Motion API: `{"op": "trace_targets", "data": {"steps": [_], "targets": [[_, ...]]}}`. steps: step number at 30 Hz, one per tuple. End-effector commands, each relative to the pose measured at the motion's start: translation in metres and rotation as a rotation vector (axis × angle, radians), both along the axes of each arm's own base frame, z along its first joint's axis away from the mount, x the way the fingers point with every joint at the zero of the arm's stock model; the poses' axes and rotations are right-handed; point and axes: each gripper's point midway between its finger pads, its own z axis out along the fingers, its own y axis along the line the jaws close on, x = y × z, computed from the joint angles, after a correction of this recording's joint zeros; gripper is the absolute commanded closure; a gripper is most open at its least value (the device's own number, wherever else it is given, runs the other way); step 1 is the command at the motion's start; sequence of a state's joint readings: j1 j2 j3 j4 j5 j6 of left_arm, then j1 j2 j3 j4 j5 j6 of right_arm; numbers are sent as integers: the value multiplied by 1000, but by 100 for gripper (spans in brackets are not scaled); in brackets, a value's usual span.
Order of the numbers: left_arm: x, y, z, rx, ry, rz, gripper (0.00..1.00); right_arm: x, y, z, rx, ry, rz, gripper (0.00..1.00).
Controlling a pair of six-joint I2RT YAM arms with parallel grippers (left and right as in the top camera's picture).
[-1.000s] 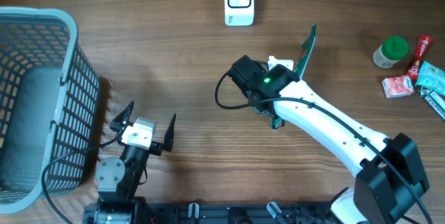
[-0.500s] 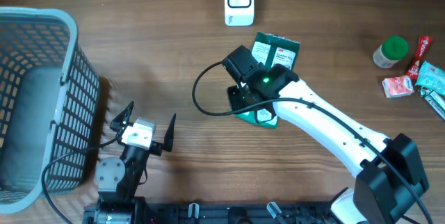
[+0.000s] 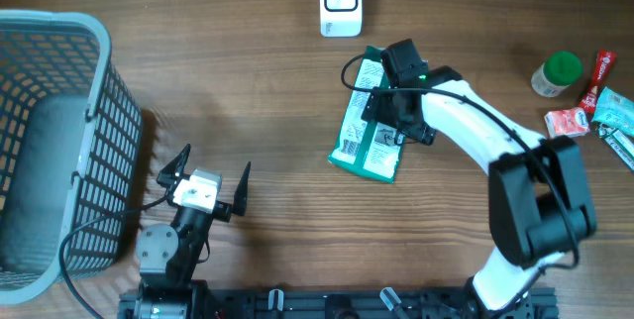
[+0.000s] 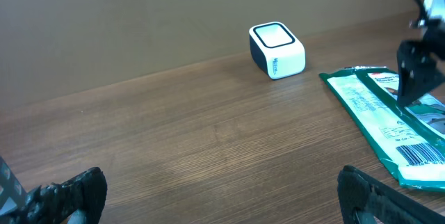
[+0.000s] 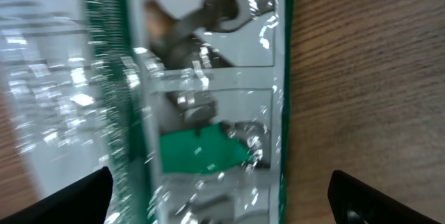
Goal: Scan the item barcode
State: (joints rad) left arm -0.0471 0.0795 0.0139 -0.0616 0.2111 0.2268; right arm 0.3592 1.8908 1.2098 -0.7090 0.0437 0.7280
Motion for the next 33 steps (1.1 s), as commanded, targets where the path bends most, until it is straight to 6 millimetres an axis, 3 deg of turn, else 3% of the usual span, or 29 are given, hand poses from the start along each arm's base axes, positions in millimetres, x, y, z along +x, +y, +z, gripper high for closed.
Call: {"op": "trace_targets", "data": {"steps": [1,2,5,6,9,11,13,15,17,19,21,24,26,28,33], "targets": [[-1,-3,-1,-8,1,-16,0,-1,-25,-35,-71,66,-9,0],[-1,-3,-1,-8,1,-16,0,-1,-29,-46,-78,86,16,2],[-1,-3,-1,-8,1,-16,0,-8,-36,-73,-104,148,69,84],[-1,-3,-1,-8,1,-16,0,-8,-37,-75,-106,149,97,96],[-1,-3,-1,-8,1,-16,0,11,-32,-54,-99,84,151,96],[-1,-3,-1,-8,1,-16,0,24,-44,-5,-148,2,58,96],[-1,-3,-1,-8,1,-16,0,24,-62,50,-207,-86,-74,96],[-1,-3,-1,-7,1,-15,0,7,-78,118,-196,-205,-258,96],[-1,-3,-1,-7,2,-16,0,-33,-89,177,-93,-295,-469,96],[-1,-3,-1,-8,1,-16,0,-73,-99,214,-17,-349,-563,96],[-1,-3,-1,-7,2,-16,0,-106,-97,243,61,-404,-473,96],[-1,-3,-1,-7,2,-16,0,-143,-75,264,242,-416,-356,96],[-1,-3,-1,-8,1,-16,0,-161,-74,271,287,-427,-345,96],[-1,-3,-1,-7,2,-16,0,-177,-78,267,322,-390,-442,96],[-1,-3,-1,-7,2,-16,0,-177,-68,255,357,-281,-505,96]]}}
